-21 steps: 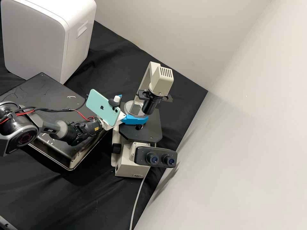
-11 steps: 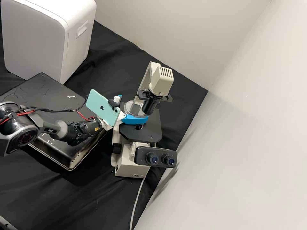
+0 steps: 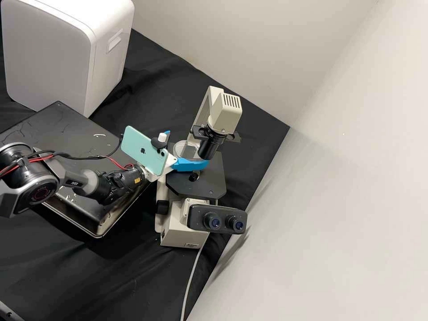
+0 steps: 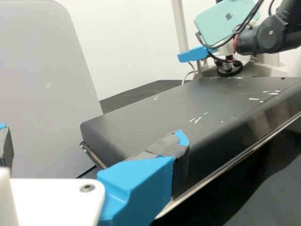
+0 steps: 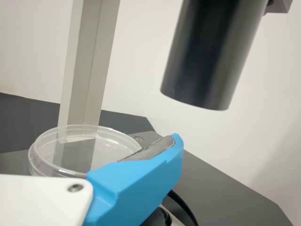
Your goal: Place the petri dish on the bench
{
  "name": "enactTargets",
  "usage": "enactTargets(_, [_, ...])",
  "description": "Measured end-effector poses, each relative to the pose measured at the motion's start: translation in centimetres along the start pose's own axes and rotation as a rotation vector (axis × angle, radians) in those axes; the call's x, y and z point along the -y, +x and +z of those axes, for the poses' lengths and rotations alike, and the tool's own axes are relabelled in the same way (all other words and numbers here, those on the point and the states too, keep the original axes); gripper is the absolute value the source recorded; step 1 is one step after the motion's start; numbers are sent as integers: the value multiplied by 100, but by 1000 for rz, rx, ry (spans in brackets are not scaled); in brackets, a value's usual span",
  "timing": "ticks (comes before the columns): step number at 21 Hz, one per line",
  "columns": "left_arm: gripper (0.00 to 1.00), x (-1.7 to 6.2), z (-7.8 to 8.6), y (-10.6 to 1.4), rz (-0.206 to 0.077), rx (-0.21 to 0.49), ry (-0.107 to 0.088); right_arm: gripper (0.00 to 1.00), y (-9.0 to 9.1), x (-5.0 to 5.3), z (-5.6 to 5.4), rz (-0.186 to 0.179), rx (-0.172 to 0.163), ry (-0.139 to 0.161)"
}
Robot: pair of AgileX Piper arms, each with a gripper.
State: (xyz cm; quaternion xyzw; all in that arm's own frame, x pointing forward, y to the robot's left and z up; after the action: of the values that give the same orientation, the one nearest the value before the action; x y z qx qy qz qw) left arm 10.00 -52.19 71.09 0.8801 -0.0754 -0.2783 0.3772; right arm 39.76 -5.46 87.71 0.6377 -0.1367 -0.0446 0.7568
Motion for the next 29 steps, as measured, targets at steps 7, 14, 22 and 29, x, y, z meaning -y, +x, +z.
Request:
enactTargets(7, [100, -3, -21, 9, 2, -12, -10, 0, 0, -2, 2, -1, -2, 11])
enactTargets(14, [100, 7, -24, 21, -1, -12, -25, 0, 0, 0, 0, -3, -4, 18])
enactTargets(22, [100, 6, -21, 21, 0, -8, -23, 0, -6, 12, -1, -10, -9, 25])
enactTargets(29, [100, 6, -21, 21, 0, -8, -23, 0, -14, 23, -4, -15, -19, 15])
